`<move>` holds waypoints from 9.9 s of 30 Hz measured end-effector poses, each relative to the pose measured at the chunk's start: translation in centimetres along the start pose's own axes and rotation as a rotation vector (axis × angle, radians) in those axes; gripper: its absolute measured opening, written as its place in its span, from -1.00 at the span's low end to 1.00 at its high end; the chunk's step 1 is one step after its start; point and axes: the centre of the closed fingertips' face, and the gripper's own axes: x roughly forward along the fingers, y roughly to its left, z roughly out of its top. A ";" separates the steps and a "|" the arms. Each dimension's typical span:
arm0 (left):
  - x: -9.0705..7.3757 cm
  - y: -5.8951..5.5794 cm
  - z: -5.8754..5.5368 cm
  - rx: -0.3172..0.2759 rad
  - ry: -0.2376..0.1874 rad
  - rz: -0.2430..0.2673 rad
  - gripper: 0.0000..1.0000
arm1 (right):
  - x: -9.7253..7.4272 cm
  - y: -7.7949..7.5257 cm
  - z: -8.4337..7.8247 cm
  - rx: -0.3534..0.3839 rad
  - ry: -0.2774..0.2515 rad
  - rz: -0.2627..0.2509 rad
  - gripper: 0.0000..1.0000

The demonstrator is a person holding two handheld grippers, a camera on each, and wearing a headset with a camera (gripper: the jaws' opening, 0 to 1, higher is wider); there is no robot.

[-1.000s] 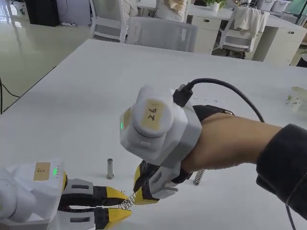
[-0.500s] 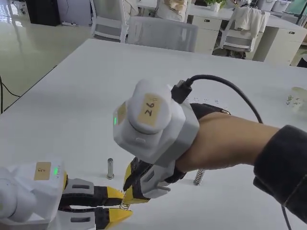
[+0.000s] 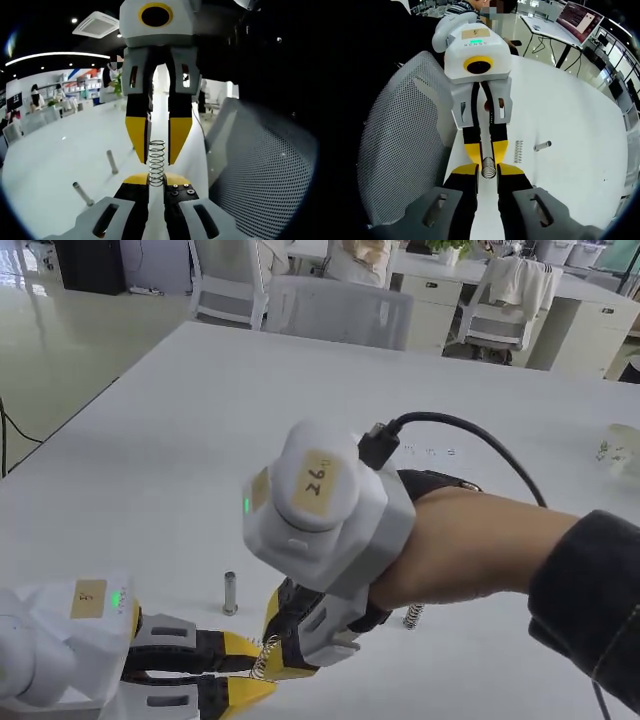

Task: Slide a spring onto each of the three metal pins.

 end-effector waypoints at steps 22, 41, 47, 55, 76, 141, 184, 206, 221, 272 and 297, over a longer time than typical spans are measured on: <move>0.1 0.1 0.7 -0.011 -0.025 0.002 -0.95 | 0.2 -0.1 -0.2 0.026 0.002 -0.004 -0.83; -0.4 0.9 -0.3 -0.077 -0.002 0.039 -0.68 | -0.4 -1.2 -1.4 0.047 0.024 -0.030 -0.84; -0.8 1.1 -0.5 -0.112 -0.005 0.058 -0.50 | -0.5 -1.7 -2.4 0.056 0.046 -0.047 -0.84; -1.5 2.1 -0.9 -0.141 -0.005 0.115 -0.19 | -1.1 -2.2 -2.8 0.075 0.044 -0.058 -0.84; -2.7 3.6 -1.3 -0.172 -0.012 0.200 0.24 | -3.4 -4.5 -5.0 0.121 0.067 -0.122 -0.84; -3.6 4.5 -2.4 -0.212 -0.022 0.262 0.53 | -0.7 -10.4 -7.6 0.112 0.198 -0.137 -0.83; -3.4 4.4 -2.9 -0.229 -0.021 0.266 0.48 | 3.8 -10.3 -9.6 0.146 0.240 -0.092 -0.83; -3.5 4.3 -3.1 -0.245 -0.007 0.307 0.47 | 4.7 -10.3 -9.8 0.118 0.239 -0.078 -0.82; -3.0 4.1 -3.1 -0.237 0.001 0.295 0.46 | 3.2 -9.7 -7.2 0.075 0.179 -0.106 -0.68; -3.6 4.0 -3.5 -0.237 0.004 0.293 0.40 | 9.0 -7.1 -3.9 0.049 0.178 -0.063 -0.84; -3.2 3.0 -2.0 -0.120 0.020 0.248 -0.32 | 3.6 -2.5 -1.6 -0.021 0.150 0.013 -0.85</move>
